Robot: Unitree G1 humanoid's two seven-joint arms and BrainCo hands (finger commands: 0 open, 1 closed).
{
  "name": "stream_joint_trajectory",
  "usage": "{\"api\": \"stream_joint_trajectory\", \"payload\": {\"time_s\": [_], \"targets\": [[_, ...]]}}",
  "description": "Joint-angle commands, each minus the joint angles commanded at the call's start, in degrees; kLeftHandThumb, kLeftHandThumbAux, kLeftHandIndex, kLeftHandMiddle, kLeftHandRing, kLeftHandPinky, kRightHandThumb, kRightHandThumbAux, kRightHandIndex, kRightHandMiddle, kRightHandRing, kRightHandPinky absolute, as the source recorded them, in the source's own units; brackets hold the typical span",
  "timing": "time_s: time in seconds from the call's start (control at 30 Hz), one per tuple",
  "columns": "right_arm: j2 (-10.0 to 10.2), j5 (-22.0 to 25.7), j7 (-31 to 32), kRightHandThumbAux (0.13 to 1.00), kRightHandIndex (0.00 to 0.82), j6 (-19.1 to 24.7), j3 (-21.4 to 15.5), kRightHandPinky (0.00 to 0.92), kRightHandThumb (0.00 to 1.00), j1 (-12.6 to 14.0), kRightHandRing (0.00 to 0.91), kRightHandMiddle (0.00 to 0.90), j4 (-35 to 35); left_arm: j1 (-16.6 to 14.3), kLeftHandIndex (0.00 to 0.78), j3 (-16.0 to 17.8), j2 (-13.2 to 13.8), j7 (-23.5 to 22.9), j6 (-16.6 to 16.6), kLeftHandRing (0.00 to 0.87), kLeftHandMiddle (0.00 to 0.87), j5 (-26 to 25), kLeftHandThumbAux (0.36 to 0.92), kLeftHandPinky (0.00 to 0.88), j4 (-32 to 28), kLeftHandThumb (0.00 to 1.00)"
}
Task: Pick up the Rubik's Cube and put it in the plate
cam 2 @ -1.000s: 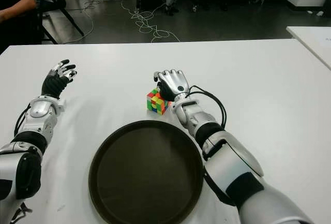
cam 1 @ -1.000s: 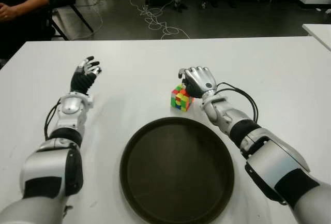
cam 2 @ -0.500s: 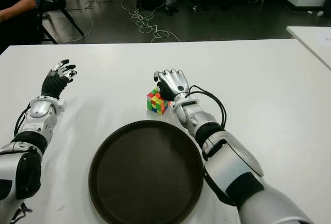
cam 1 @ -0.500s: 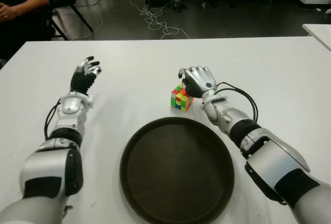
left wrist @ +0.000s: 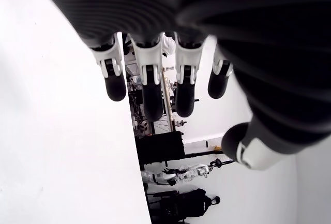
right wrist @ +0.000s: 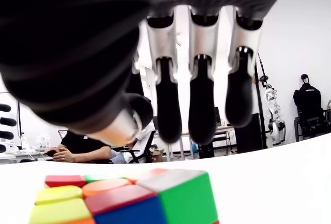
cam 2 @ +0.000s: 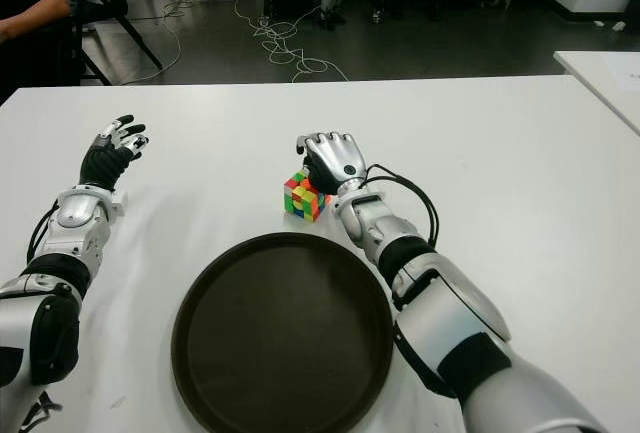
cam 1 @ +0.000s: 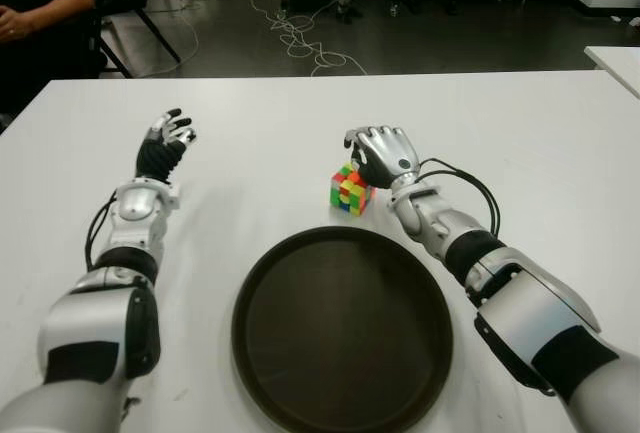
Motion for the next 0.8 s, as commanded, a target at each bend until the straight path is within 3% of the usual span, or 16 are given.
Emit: {"api": "stream_joint_trajectory", "payload": {"time_s": [0.07,0.2,0.37,0.8], "targets": [[0.2,0.3,0.7,0.797,0.177,-0.1,-0.3,0.166,0.217,-0.1,0.162,0.144,0.1,0.0,0.099,0.1,0.0,0.0,0.1,0.163,0.185,-0.1,0.603,0.115,0.0,0.170],[0.3,0.4,0.8,0.819,0.052,-0.4,-0.5,0.051,0.045,-0.1,0.043,0.042,0.1,-0.1,0.097,0.0,0.1,0.3,0.1,0.153,0.179,0.1,0.598,0.107,0.0,0.164],[0.3,0.0,0.3,0.824,0.008,-0.3,-0.2,0.009,0.007,-0.4,0.007,0.006,0.2,-0.1,0.091,-0.1,0.2,0.2,0.3,0.147,0.171,0.2,0.576,0.106,0.1,0.165],[0.4,-0.5,-2.8,0.832,0.000,0.2,0.3,0.000,0.000,-0.7,0.000,0.000,0.3,0.1,0.085,0.0,0.4,-0.2,0.6,0.134,0.165,0.1,0.580,0.093,0.2,0.171]]}}
